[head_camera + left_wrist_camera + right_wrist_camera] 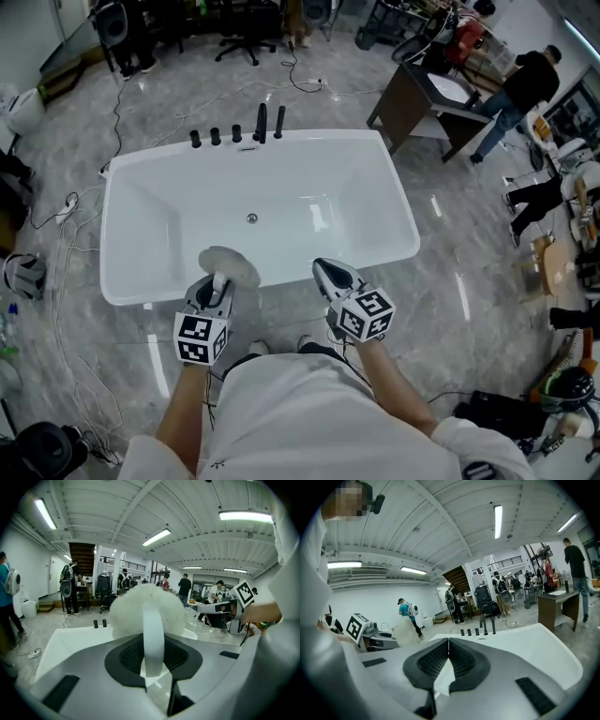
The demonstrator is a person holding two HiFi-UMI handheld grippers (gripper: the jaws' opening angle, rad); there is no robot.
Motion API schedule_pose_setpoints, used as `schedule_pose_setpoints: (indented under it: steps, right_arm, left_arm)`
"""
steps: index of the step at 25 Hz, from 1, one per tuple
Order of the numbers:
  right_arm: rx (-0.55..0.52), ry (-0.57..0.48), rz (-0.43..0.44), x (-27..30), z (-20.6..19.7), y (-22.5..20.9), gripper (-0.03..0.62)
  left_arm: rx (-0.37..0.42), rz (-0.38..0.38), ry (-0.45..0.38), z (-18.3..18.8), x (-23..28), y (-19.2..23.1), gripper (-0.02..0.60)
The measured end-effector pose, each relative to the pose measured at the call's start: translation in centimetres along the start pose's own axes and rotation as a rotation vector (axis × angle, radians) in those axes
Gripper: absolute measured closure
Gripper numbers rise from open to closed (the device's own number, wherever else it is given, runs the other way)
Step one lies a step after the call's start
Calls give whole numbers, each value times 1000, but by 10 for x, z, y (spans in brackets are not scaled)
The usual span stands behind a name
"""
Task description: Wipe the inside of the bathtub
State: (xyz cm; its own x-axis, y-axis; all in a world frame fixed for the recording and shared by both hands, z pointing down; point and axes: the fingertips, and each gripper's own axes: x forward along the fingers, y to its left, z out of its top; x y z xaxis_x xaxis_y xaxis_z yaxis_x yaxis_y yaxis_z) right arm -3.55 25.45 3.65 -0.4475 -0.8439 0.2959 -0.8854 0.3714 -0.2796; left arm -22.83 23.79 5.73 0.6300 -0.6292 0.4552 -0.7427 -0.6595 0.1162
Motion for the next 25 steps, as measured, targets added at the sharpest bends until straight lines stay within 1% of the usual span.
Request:
schedule_pose_setpoints:
  steps: [3, 8, 14, 19, 25]
  right_arm:
    - [-3, 6, 11, -19, 3, -6, 574]
    - [16, 0, 16, -45, 0, -24, 574]
    - [21, -3, 37, -71, -10, -38, 574]
    - [24, -20, 47, -80, -13, -48, 575]
    - [12, -15, 59, -87, -16, -50, 576]
  left_arm:
    - [-23, 23, -13, 7, -6, -16, 486]
    - [-20, 29, -30, 18, -5, -49, 486]
    - [-3, 49, -29, 10, -5, -87, 486]
    - [11, 89, -42, 13, -1, -92, 486]
    - [19, 95, -48, 20, -3, -100, 486]
